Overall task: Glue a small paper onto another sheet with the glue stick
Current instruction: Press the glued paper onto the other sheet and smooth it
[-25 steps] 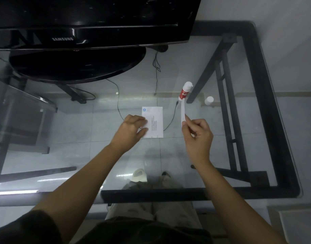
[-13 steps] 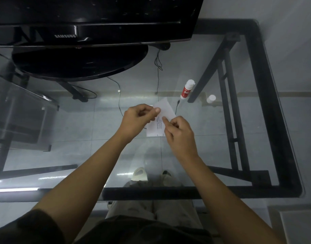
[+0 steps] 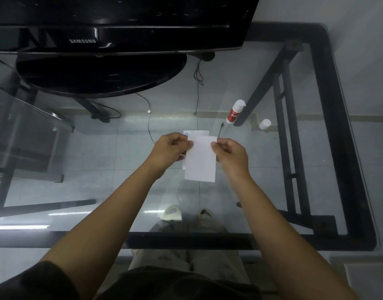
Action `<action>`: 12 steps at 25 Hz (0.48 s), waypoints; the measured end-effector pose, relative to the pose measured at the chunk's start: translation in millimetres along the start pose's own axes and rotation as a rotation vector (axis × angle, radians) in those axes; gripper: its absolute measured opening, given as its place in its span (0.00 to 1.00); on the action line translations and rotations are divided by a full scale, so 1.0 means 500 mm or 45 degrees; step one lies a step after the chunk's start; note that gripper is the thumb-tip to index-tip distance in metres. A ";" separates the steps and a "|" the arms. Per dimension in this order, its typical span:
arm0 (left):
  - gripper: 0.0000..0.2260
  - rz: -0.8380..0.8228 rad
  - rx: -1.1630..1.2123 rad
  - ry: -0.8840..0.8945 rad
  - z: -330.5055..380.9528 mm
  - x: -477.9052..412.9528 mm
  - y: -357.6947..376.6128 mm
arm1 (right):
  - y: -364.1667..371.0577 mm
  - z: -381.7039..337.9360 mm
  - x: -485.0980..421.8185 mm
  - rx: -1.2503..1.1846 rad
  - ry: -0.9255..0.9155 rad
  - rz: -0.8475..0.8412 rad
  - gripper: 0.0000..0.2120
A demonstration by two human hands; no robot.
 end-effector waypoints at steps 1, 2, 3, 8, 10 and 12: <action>0.06 0.042 0.030 -0.030 -0.006 -0.002 0.000 | 0.003 0.002 -0.003 0.020 -0.008 0.003 0.04; 0.07 0.101 0.032 -0.034 -0.011 -0.006 -0.001 | 0.006 0.001 -0.008 0.049 -0.023 0.006 0.04; 0.09 0.174 0.005 -0.013 -0.012 -0.010 -0.002 | 0.010 -0.001 -0.014 0.072 -0.034 0.014 0.06; 0.13 0.386 -0.217 0.135 -0.003 -0.035 -0.002 | 0.024 -0.010 -0.044 0.147 -0.091 0.104 0.12; 0.13 0.407 -0.271 0.155 -0.002 -0.045 0.000 | 0.028 -0.009 -0.051 0.179 -0.092 0.103 0.13; 0.13 0.419 -0.311 0.147 -0.003 -0.052 0.002 | 0.031 -0.006 -0.055 0.206 -0.095 0.092 0.13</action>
Point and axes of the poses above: each hand's wrist, its own x-axis away from the middle knuckle, its own y-axis out of the palm, z = x × y, the point moved 3 cm from there along -x, towards the middle knuckle, and after that the axes turned 10 degrees about -y, right-handed, at the moved point
